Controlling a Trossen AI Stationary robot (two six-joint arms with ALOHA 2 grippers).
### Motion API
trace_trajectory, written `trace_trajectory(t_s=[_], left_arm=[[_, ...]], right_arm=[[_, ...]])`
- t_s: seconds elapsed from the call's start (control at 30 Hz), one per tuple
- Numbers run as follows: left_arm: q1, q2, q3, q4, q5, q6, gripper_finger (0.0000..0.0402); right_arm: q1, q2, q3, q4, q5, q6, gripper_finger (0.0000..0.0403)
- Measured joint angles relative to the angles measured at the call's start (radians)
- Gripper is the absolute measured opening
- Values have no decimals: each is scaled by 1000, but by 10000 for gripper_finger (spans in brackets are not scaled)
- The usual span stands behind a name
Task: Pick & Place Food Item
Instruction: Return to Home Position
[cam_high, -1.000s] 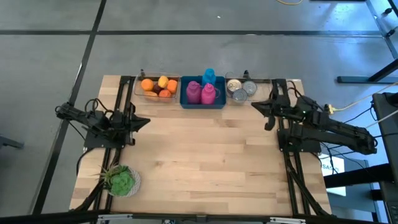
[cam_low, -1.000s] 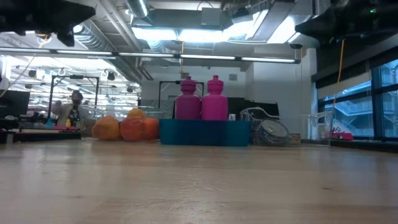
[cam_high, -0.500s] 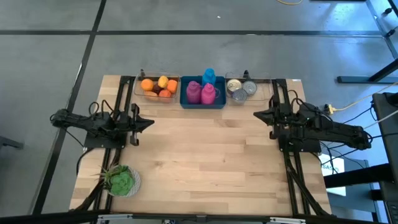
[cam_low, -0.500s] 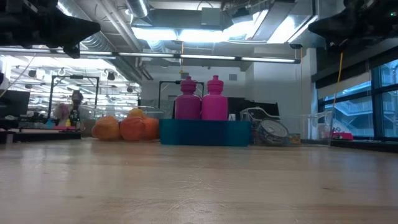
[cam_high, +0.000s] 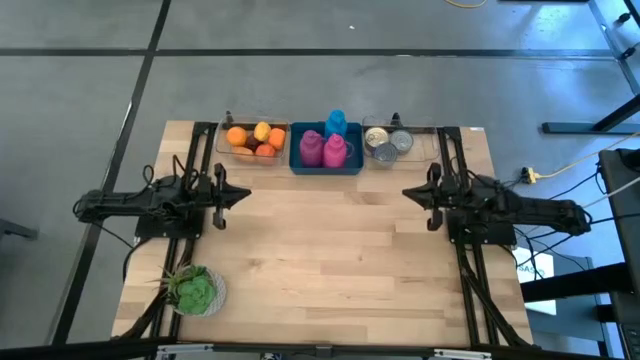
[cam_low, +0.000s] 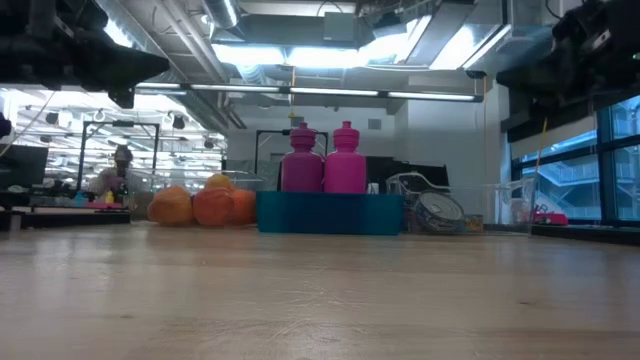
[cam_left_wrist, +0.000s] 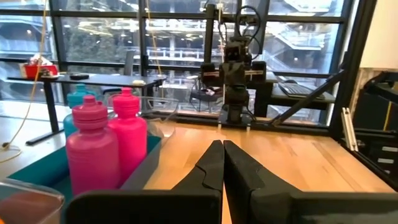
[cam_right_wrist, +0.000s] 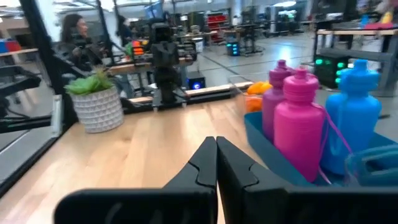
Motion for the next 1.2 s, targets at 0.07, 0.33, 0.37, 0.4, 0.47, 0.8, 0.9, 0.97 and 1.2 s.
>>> trace_trajectory(t_s=[0.07, 0.33, 0.37, 0.4, 0.47, 0.8, 0.9, 0.97, 1.2], left_arm=[[8, 0, 0, -1, 1, 0, 1], [19, 0, 0, -7, -2, 15, 1], [19, 0, 0, -9, -2, 16, 2], [19, 0, 0, -13, -2, 16, 1], [19, 0, 0, -29, -2, 17, 1], [19, 0, 0, -59, -3, 31, 2], [19, 0, 0, -65, 16, 50, 1], [19, 0, 1, -86, 43, 60, 1], [18, 0, 4, -160, 54, 36, 1]], right_arm=[[9, -19, -24, 14, 30, 0, 0], [45, -96, -80, 50, 69, -21, 0], [50, -102, -86, 50, 81, -28, 0], [55, -107, -93, 50, 95, -38, 0], [63, -119, -113, 50, 122, -46, 0], [96, -118, -118, 61, 124, -98, 0], [104, -118, -118, 58, 99, -101, 0], [105, -118, -118, 49, 60, -101, 0], [105, -118, -118, 45, 35, -100, 8]])
